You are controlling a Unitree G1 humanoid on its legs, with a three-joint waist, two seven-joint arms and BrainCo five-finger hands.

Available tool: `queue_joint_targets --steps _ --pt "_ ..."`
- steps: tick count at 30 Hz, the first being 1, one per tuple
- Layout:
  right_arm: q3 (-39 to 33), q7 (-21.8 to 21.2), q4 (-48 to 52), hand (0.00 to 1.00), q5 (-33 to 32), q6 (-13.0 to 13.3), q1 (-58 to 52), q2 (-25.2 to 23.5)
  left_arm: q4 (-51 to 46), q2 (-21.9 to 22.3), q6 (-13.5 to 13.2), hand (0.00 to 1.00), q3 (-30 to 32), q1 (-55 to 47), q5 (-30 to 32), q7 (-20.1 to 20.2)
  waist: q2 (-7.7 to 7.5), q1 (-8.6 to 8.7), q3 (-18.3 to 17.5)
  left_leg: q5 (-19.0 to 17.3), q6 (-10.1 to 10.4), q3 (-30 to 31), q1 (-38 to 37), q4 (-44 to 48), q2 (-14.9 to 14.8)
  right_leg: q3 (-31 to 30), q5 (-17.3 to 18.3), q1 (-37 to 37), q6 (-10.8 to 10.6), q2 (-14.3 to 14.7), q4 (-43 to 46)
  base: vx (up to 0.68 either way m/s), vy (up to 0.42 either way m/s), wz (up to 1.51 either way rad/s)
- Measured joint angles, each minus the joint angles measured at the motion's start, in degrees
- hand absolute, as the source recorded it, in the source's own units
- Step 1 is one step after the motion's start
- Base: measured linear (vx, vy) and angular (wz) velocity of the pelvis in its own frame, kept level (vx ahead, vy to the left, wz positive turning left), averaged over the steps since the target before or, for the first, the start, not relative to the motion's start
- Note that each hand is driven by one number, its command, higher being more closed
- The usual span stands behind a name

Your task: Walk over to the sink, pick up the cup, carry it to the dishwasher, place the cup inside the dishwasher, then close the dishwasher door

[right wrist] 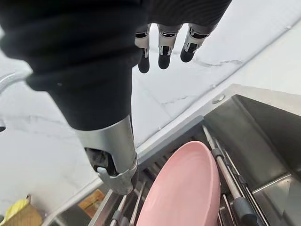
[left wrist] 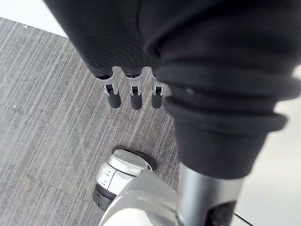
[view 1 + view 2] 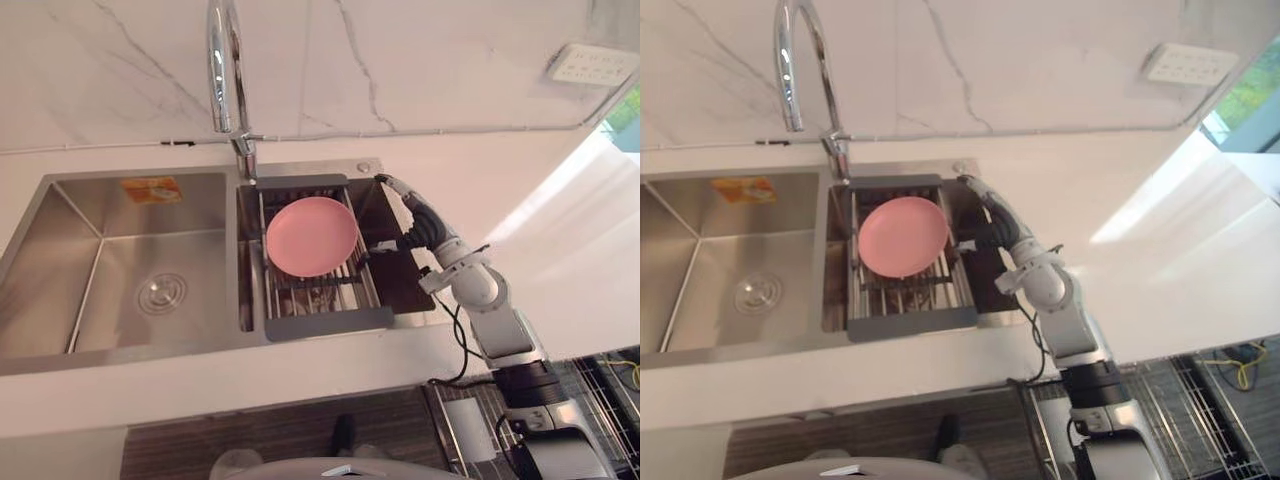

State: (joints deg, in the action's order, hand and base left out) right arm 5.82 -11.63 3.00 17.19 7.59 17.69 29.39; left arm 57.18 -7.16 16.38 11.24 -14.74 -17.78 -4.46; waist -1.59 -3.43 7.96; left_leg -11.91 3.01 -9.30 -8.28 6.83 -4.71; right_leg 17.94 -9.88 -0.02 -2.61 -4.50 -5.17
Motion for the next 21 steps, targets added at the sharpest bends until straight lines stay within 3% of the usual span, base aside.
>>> queue_joint_targets --steps 8,13,21 --pt "7.9 -5.0 -4.2 0.0 8.1 6.7 4.5 2.8 -0.4 -1.2 0.6 0.0 0.0 -0.3 0.1 1.7 -1.4 -1.13 -0.4 1.4 0.1 1.6 0.5 -0.5 0.3 1.5 -0.3 0.1 -0.1 -0.5 0.0 -0.04 0.001 0.11" --pt "10.2 -7.4 -5.9 0.0 10.3 9.2 6.5 2.9 -0.5 -1.2 1.0 0.0 0.0 -0.5 0.5 2.3 -1.65 -1.65 -0.4 2.5 0.3 1.7 0.2 -1.9 0.4 1.7 -0.4 0.0 0.1 -0.5 0.0 -0.03 -0.007 0.03" --pt "16.6 -9.4 -7.0 0.0 16.1 10.9 8.5 5.5 -0.6 -1.5 1.1 0.0 -0.1 -0.5 0.7 2.9 -1.89 -1.87 -0.3 2.6 0.4 1.8 0.3 -1.9 0.3 1.7 -0.4 -0.1 0.2 -0.5 0.0 0.0 0.0 0.0"
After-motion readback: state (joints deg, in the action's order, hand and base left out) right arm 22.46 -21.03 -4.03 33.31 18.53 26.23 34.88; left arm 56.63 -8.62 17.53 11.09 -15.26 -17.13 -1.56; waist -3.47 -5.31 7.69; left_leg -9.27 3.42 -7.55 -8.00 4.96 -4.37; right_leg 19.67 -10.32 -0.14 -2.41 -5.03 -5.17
